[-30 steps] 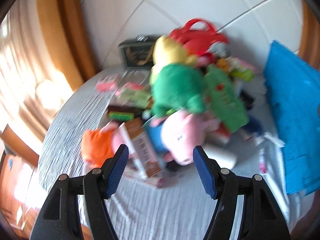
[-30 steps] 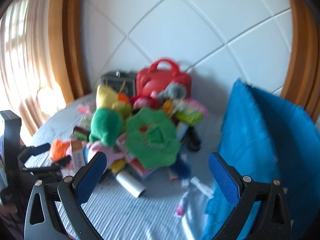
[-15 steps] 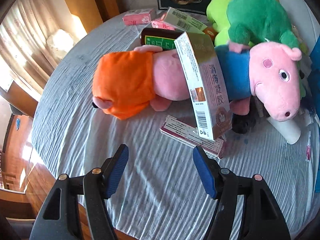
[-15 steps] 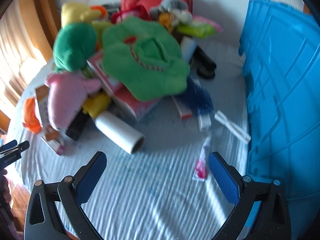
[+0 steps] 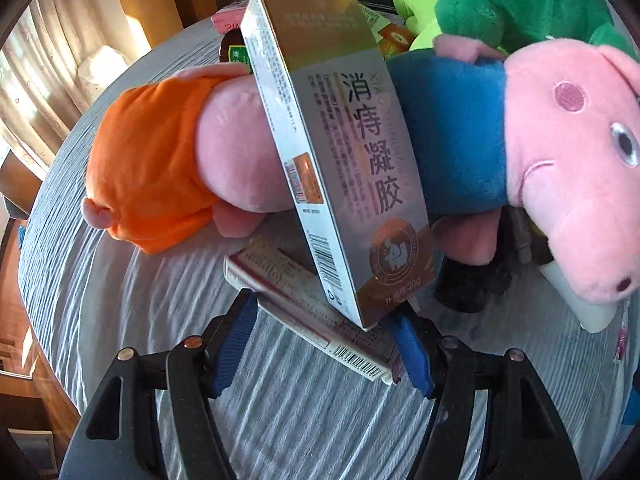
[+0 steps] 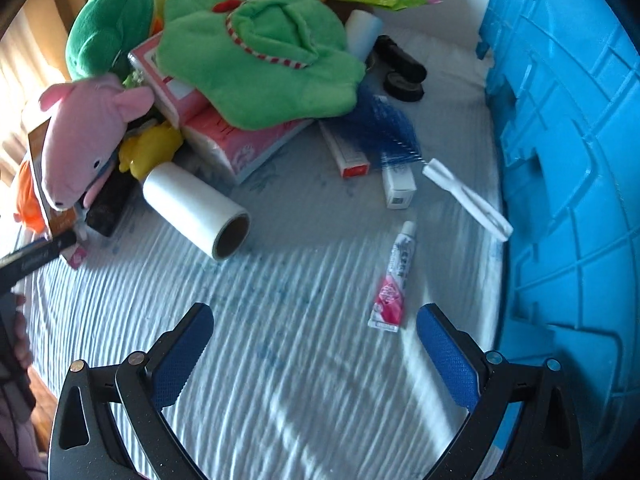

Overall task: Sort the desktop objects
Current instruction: 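Grasp the pink-white medicine box with left tool while right tool grasps white paper roll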

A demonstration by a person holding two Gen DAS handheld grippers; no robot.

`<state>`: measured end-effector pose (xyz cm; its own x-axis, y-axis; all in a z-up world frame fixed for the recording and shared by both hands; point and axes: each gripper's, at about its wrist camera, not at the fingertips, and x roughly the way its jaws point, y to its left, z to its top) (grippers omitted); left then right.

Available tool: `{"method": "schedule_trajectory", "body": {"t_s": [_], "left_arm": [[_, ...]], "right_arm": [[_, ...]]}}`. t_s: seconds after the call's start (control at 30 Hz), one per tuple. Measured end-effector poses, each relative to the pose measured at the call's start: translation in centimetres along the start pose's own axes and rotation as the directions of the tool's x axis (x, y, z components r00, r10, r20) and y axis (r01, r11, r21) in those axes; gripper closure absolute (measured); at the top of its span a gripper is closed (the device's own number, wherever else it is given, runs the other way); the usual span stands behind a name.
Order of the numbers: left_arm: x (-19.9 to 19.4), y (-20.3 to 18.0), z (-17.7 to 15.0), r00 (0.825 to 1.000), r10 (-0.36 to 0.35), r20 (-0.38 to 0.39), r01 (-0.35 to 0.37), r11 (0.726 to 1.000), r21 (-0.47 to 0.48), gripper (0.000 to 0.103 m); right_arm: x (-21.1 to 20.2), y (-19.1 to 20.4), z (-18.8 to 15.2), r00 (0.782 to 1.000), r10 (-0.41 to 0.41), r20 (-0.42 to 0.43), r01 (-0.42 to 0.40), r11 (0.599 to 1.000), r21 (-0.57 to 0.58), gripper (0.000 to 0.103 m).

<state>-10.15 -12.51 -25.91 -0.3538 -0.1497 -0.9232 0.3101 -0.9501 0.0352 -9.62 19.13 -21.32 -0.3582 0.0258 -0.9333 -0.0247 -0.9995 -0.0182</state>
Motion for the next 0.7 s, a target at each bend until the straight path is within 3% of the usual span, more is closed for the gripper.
{"method": "schedule_trajectory", "body": {"t_s": [0.07,0.1,0.27,0.4,0.5,0.6,0.7], "left_arm": [[1.1,0.5,-0.3,0.999,0.009,-0.049,-0.010,1.000,-0.015,0.035],[1.1,1.4,-0.9,0.999,-0.025,-0.041,0.023,0.998,-0.053,0.035],[0.3,4.5,-2.8,0.999,-0.015,-0.043,0.012,0.997,-0.080,0.034],[-0.1,6.8,-4.1,0.999,-0.007,-0.042,0.003,0.994,-0.108,0.024],[-0.3,7.1,-4.3,0.999,-0.008,-0.042,0.004,0.996,-0.093,0.023],[-0.4,6.8,-3.8,0.998,-0.002,-0.062,-0.004,0.996,-0.093,0.024],[-1.1,6.1,-2.7,0.999,0.022,-0.026,-0.024,0.997,-0.073,0.024]], "right_arm": [[0.2,0.4,0.1,1.000,0.006,-0.004,-0.006,1.000,-0.013,0.000],[0.3,0.7,0.2,1.000,0.014,-0.004,-0.014,1.000,-0.024,0.000],[0.9,1.8,0.7,0.999,0.041,-0.010,-0.042,0.997,-0.068,0.000],[2.5,2.7,1.0,0.996,0.078,-0.031,-0.081,0.992,-0.096,0.000],[3.7,3.4,1.3,0.996,0.083,-0.041,-0.088,0.989,-0.123,0.000],[3.5,4.2,2.3,0.995,0.095,0.005,-0.093,0.982,-0.162,0.000],[3.6,5.1,3.9,0.992,0.127,0.022,-0.121,0.973,-0.197,0.000]]}}
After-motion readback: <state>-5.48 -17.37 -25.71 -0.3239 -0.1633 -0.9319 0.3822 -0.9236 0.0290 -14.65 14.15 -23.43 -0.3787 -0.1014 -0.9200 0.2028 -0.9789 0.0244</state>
